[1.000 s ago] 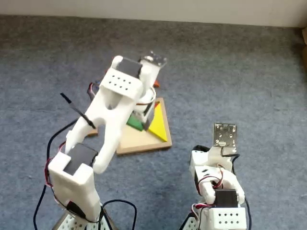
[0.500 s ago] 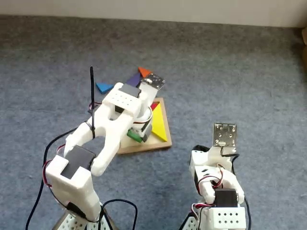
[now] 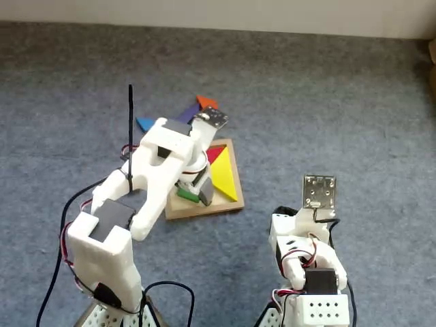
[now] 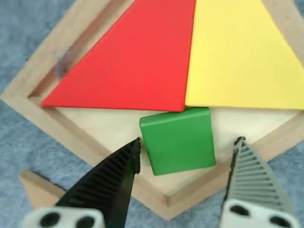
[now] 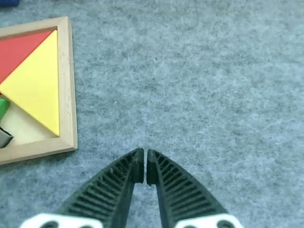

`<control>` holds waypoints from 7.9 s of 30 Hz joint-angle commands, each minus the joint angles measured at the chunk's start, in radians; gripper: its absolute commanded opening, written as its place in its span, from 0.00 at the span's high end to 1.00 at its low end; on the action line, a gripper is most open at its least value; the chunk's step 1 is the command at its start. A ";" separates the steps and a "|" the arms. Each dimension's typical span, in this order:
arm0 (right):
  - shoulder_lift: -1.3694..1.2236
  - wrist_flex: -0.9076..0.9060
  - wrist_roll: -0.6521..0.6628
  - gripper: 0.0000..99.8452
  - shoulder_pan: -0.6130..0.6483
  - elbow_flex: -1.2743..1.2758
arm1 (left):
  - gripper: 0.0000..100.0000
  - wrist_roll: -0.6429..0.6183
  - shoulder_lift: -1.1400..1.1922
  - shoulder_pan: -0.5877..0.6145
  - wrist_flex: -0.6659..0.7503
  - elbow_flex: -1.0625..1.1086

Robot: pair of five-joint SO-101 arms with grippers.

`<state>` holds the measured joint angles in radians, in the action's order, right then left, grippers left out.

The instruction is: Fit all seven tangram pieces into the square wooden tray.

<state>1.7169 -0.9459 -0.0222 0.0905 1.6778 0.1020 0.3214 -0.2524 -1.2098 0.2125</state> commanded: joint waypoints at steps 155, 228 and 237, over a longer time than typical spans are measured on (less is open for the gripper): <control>0.019 -0.001 -0.005 0.97 -0.033 0.114 | 0.88 -0.414 0.223 0.102 -0.221 -0.443; 0.019 -0.001 -0.005 0.97 -0.035 0.114 | 0.72 -0.230 0.147 0.081 -0.015 -0.674; 0.019 -0.001 -0.005 0.97 -0.035 0.114 | 0.73 -0.164 0.461 0.120 0.003 -0.958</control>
<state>1.7169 -0.9459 -0.0222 0.0690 1.6778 -0.1020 0.6958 -0.1465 -1.2206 -0.5900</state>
